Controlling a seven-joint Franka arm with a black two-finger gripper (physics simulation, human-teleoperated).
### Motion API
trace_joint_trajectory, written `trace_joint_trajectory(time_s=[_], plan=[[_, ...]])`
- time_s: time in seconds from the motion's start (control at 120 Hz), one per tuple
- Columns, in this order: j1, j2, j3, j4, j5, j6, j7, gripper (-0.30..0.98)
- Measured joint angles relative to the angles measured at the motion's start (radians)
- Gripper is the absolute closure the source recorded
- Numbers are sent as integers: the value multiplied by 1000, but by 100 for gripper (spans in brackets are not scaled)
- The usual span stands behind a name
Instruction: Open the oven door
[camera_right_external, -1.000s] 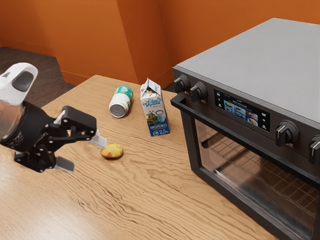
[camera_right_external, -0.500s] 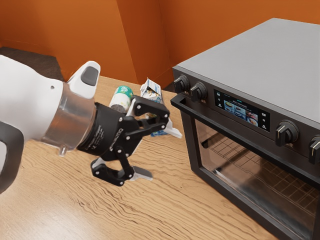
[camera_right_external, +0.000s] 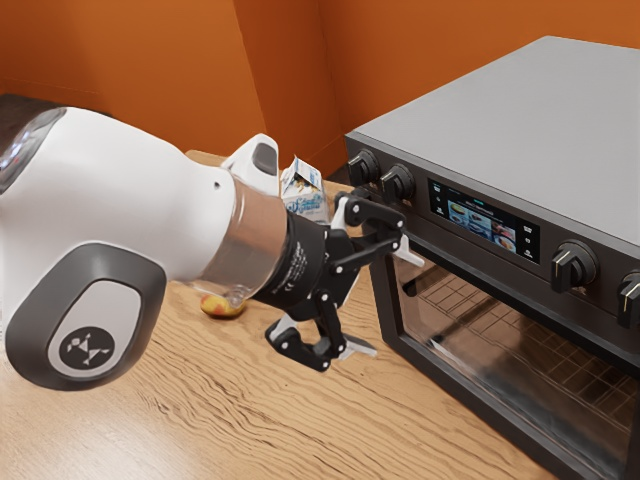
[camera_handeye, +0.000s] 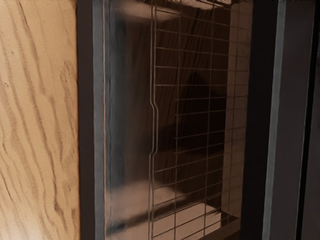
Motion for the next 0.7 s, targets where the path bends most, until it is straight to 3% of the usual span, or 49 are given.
trace_joint_trajectory(time_s=[0.217, 0.7], plan=[[15, 107, 4, 85, 7, 22, -54, 0], [32, 205, 10, 134, -5, 43, -127, 0]])
